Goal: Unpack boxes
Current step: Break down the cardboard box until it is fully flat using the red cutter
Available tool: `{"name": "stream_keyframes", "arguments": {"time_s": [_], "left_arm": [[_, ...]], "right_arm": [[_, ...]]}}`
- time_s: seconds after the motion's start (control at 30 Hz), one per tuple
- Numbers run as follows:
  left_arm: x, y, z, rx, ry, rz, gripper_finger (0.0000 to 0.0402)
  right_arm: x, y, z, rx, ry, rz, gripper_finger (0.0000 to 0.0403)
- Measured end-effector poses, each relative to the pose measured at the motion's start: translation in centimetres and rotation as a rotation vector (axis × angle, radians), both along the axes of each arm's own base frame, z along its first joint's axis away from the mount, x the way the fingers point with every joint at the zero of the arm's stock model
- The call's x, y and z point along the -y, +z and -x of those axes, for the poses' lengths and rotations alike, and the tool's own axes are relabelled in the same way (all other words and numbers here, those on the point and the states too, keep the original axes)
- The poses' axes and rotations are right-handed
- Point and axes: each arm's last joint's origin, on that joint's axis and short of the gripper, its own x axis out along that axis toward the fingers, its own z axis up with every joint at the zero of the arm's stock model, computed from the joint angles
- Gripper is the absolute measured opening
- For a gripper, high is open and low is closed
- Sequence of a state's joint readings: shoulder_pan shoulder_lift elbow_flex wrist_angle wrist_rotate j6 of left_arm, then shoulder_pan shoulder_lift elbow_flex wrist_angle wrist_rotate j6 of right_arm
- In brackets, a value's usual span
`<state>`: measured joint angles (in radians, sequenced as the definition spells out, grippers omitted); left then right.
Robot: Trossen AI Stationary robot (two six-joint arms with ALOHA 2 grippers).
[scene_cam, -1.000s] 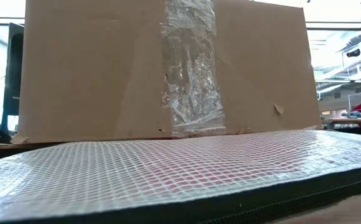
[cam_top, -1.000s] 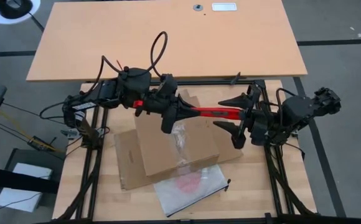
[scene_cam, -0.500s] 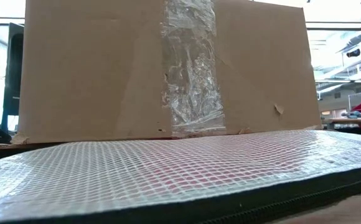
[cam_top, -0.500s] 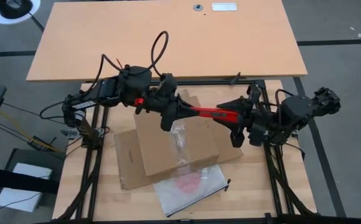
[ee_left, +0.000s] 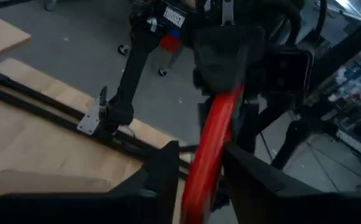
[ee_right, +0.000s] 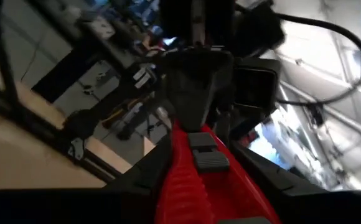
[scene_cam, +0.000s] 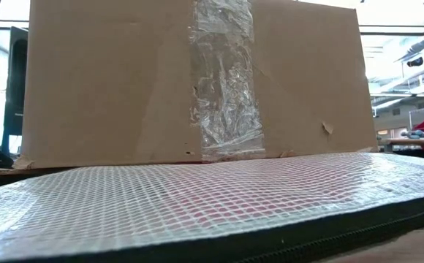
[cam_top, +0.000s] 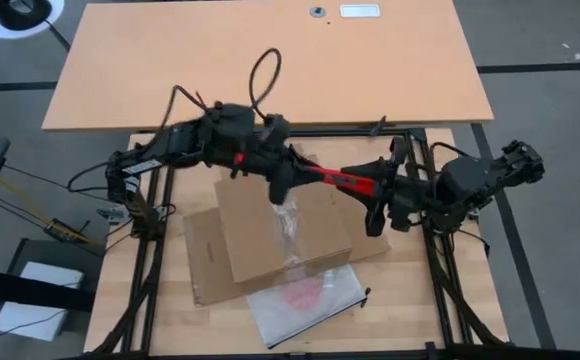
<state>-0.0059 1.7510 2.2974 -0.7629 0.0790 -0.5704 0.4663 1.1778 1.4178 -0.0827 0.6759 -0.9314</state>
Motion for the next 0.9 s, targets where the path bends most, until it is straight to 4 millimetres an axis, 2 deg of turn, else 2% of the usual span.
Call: {"name": "stream_keyframes", "arguments": {"time_s": [0.1,0.27,0.33,0.43,0.53,0.7,0.8,0.9], "left_arm": [[-1.3,0.8,2.9,-0.054,-0.001,-0.007,0.0145],[-2.1,1.1,8.4,-0.224,0.167,-0.178,0.0149],[-2.0,0.7,9.9,-0.321,0.183,-0.254,0.0149],[-1.0,-0.5,11.1,-0.475,0.106,-0.314,0.0149],[0.8,-1.5,11.9,-0.604,-0.015,-0.362,0.0149],[4.3,-3.4,10.9,-0.607,-0.163,-0.398,0.0149],[6.2,-5.9,10.3,-0.711,-0.219,-0.424,0.0149],[8.9,-9.1,9.2,-0.751,-0.316,-0.419,0.0149]], "right_arm": [[-0.2,0.3,0.5,0.036,-0.059,-0.112,0.0138],[-1.2,0.2,1.2,0.101,-0.06,-0.403,0.0138],[-1.9,0.1,1.6,0.116,-0.014,-0.527,0.0138],[-2.9,-0.5,2.1,0.098,0.046,-0.71,0.0138],[-3.9,-1.8,2.4,0.017,0.093,-0.909,0.0138],[-5.9,-4.8,1.6,-0.213,0.129,-1.192,0.0138],[-7.6,-6.2,0.8,-0.311,0.156,-1.246,0.0138],[-9.6,-7.5,0.5,-0.387,0.173,-1.228,0.0138]]}}
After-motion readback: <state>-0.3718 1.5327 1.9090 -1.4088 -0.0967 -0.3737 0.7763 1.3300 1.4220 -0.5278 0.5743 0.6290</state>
